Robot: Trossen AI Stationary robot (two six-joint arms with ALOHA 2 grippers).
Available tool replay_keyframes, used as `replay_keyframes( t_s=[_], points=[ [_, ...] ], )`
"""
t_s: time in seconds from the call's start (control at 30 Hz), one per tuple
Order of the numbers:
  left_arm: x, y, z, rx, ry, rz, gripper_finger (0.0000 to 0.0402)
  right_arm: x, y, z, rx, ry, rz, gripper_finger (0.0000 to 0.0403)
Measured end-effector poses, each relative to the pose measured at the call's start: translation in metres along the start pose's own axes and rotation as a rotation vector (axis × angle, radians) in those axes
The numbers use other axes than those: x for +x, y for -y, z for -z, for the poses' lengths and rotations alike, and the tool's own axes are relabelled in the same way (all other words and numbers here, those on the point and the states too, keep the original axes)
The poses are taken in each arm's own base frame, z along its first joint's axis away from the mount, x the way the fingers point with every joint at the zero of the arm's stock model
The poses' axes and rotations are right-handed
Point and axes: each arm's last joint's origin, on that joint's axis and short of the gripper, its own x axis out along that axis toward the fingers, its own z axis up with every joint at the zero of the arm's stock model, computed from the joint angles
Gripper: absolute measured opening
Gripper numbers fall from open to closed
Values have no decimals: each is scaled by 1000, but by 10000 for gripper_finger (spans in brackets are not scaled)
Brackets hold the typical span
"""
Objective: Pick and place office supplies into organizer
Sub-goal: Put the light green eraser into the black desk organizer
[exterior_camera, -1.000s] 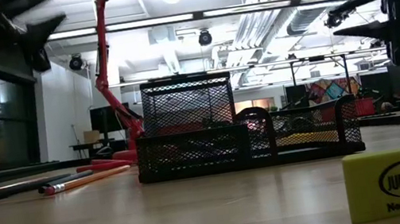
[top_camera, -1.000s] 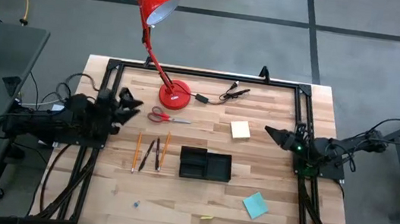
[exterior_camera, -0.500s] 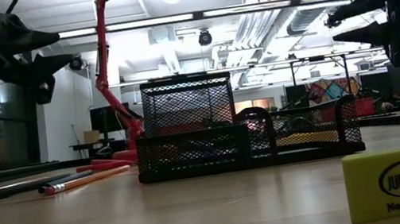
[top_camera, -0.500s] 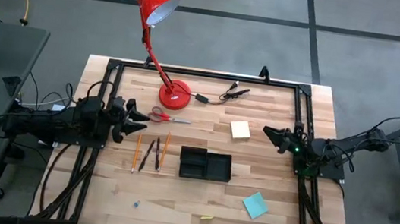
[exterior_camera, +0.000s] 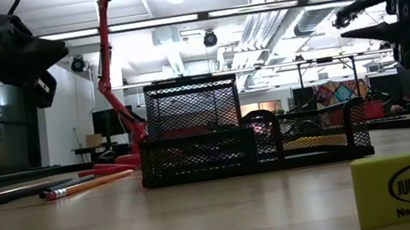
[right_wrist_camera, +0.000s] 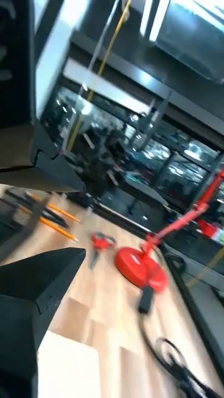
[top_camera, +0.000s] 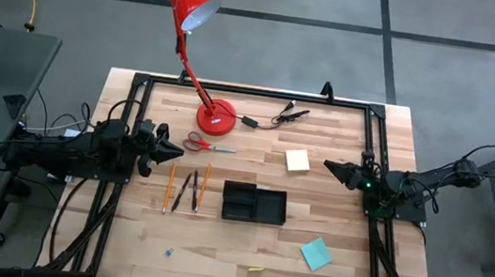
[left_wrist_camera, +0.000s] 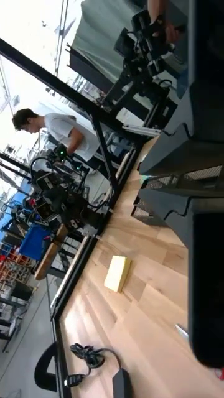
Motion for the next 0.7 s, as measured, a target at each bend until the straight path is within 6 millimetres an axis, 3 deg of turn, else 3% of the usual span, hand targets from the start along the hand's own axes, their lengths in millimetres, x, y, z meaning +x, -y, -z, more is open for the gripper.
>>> replay_keyframes(
  t_s=[0.13,0.37,0.53,0.7],
  points=[
    [0,-1,0,5,7,-23,52,0,-5,-1,-67,-60,-55,149],
    [0,-3,-1,55,35,-83,53,5,-35,-11,-114,-142,-72,149],
    [0,-3,-1,43,39,-91,53,23,-54,1,-67,-348,-33,149],
    [0,-3,-1,40,37,-92,53,52,-76,20,-188,-537,2,149]
  ],
)
